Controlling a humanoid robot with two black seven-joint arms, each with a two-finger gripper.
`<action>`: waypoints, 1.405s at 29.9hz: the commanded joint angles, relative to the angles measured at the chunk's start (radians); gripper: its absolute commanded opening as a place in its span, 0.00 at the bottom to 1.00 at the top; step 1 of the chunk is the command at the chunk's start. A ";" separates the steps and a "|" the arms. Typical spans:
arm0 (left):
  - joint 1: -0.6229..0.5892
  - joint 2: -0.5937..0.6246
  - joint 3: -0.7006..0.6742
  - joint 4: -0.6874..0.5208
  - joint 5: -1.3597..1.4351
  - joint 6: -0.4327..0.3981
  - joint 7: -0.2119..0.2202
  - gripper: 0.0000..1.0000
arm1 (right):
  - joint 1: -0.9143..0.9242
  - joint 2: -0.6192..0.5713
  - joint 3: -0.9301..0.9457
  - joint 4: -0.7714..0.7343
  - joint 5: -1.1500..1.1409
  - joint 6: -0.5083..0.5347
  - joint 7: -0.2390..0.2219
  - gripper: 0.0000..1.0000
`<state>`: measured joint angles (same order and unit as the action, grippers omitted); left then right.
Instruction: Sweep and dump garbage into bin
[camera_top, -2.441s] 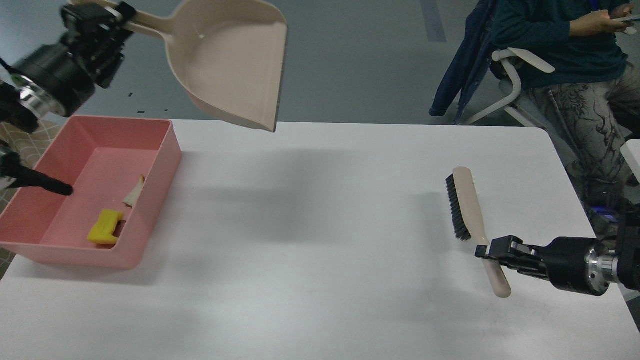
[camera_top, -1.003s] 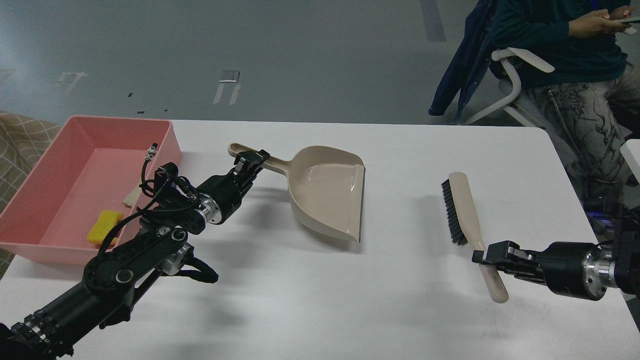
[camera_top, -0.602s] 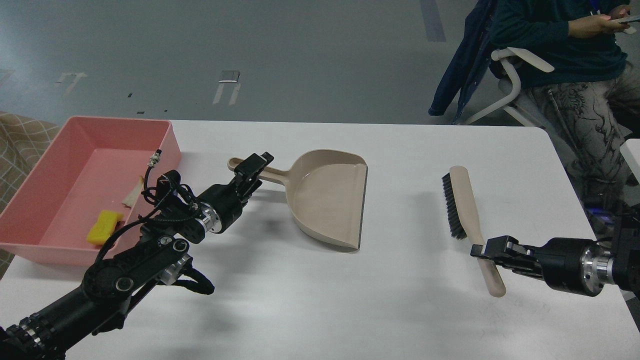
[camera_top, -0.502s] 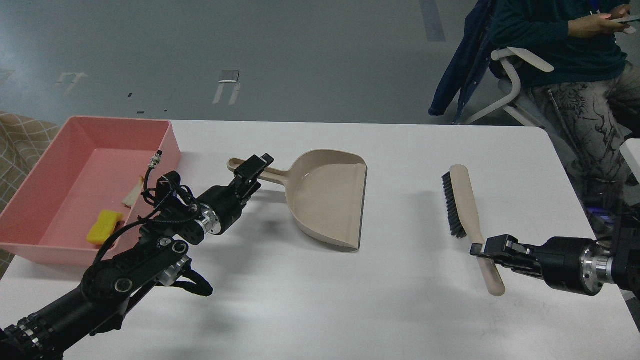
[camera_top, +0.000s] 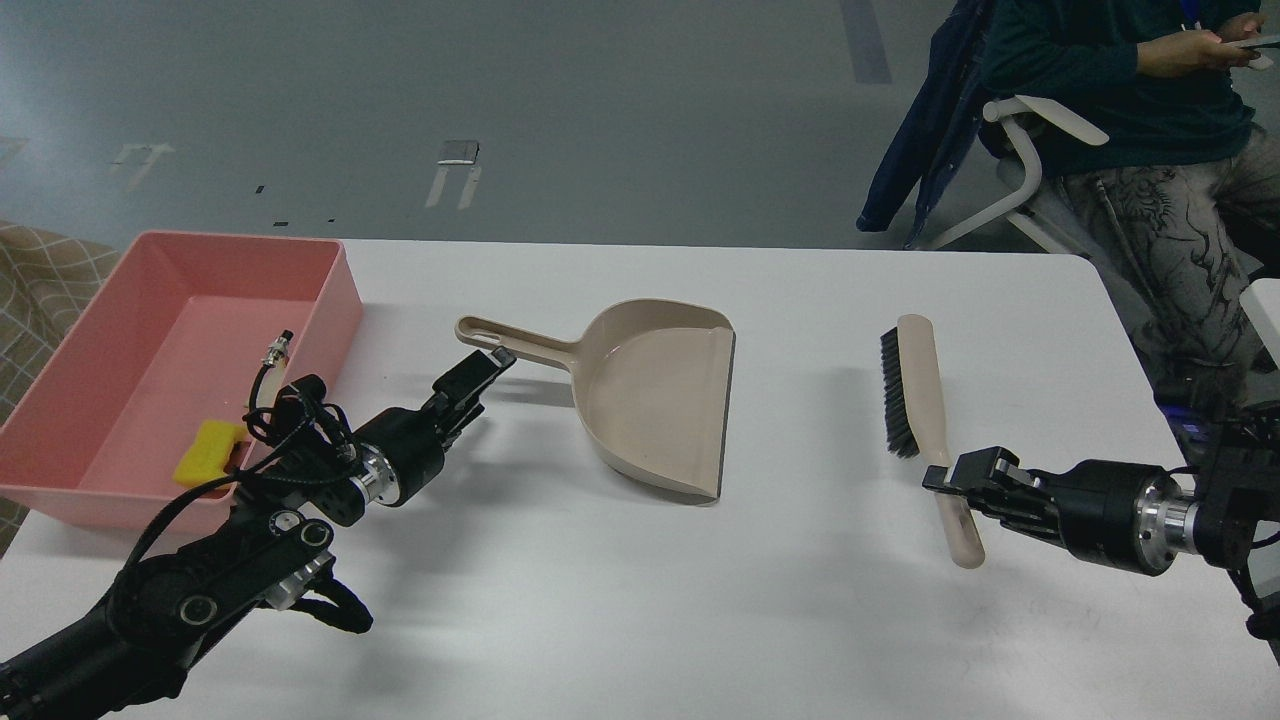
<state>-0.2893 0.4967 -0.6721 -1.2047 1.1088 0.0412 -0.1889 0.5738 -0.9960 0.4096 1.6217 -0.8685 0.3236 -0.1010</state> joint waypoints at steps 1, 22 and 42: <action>0.015 0.029 -0.001 -0.033 -0.001 -0.009 -0.017 0.98 | -0.002 0.000 -0.003 -0.009 0.000 0.006 0.000 0.00; 0.035 0.072 -0.014 -0.072 -0.001 -0.012 -0.029 0.98 | -0.034 -0.013 -0.014 -0.003 0.000 0.008 -0.019 0.50; 0.099 0.224 -0.050 -0.237 -0.010 -0.118 -0.043 0.98 | -0.034 -0.143 0.008 0.043 0.006 0.052 -0.016 0.81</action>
<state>-0.2301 0.6563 -0.6947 -1.3740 1.1028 -0.0250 -0.2321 0.5391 -1.0920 0.4056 1.6502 -0.8633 0.3493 -0.1202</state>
